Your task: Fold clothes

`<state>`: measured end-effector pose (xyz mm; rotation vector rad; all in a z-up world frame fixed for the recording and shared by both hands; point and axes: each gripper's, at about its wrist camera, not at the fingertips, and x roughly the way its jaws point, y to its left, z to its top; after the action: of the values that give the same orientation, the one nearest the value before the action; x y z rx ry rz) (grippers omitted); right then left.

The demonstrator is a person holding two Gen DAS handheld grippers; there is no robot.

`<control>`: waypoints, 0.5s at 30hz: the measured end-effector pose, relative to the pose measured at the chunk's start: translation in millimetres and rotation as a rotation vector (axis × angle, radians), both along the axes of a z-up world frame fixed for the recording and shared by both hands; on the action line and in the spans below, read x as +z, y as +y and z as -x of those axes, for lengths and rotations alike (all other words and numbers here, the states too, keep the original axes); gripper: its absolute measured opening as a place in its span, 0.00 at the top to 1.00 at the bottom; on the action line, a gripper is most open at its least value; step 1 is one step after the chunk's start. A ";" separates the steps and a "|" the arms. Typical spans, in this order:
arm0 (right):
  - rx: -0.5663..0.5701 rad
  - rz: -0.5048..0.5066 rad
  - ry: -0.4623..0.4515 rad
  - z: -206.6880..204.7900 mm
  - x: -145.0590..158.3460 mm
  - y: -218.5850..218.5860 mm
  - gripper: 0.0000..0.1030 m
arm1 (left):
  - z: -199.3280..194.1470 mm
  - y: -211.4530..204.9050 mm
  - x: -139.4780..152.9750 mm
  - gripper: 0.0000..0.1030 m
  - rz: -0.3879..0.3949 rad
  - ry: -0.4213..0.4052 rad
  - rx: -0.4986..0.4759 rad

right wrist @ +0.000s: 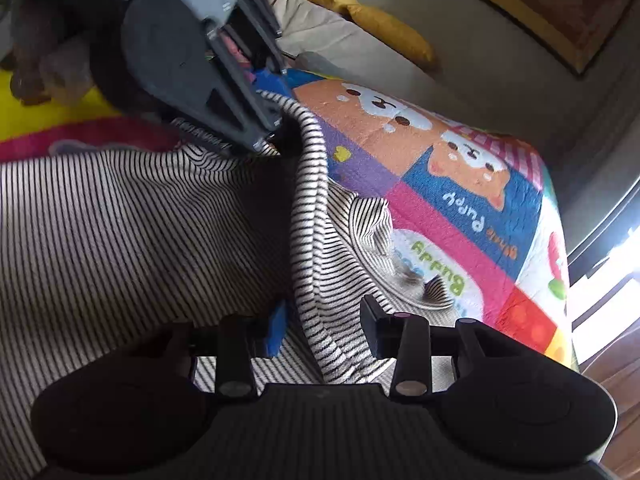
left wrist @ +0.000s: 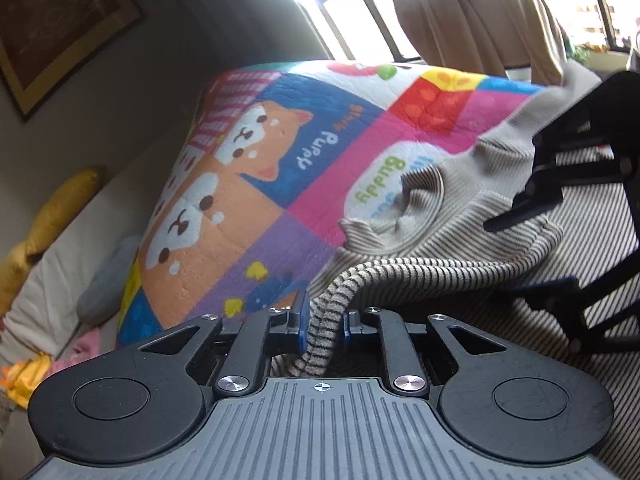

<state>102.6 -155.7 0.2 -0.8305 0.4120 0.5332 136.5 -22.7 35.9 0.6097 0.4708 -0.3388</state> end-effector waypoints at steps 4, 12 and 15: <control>-0.075 0.082 -0.169 -4.4 11.7 -20.6 0.75 | 4.4 -13.1 17.3 0.88 0.072 -0.022 -0.040; -0.250 0.012 -0.029 -10.1 20.7 -87.4 0.70 | 19.6 -44.3 -36.1 0.59 0.004 0.109 -0.129; -0.294 -0.264 0.204 -14.8 40.6 -122.2 0.63 | 26.6 -35.9 -36.2 0.46 0.037 0.153 -0.141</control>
<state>117.4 -277.9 40.8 -0.4519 0.6248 0.3885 109.9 -58.6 -0.3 0.5847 0.5683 -0.5299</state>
